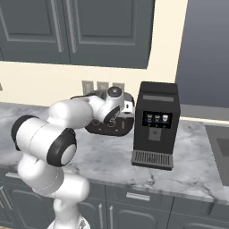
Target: Start the toaster. Once the lever pops up, take the bread to the plate on the dining counter.
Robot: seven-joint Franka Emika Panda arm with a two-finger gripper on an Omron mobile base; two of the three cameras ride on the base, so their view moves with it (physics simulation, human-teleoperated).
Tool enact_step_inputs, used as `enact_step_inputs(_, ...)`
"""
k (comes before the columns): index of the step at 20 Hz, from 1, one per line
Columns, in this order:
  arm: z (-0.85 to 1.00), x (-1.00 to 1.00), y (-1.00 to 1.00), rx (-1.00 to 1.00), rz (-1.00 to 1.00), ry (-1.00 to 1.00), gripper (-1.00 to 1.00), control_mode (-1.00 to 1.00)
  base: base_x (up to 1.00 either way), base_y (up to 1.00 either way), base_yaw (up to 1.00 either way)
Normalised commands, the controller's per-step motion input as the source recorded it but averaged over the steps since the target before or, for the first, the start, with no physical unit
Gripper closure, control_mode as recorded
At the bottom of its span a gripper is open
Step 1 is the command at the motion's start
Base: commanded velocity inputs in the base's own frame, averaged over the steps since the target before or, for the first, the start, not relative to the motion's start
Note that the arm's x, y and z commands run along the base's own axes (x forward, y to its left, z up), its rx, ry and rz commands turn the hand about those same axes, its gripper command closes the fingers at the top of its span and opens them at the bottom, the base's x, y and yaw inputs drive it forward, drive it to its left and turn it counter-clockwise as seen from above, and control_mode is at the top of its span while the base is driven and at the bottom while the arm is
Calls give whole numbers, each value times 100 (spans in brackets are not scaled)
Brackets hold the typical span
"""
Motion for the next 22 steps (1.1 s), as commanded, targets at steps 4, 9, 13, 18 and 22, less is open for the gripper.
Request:
enact_step_inputs(4, 0, 3, 5, 0, 0, 0, -100, -100, 0, 0, 0)
enact_step_inputs(9, 0, 0, 0, 0, 0, 0, -100, -100, 0, 0, 0)
enact_step_inputs(13, -6, 0, 0, 0, 0, 0, -100, -100, 0, 0, 0)
enact_step_inputs(18, -12, 0, 4, 0, 0, 0, -100, -100, 0, 0, 0)
enact_step_inputs(22, -12, 0, 4, 0, 0, 0, -100, -100, 0, 0, 0)
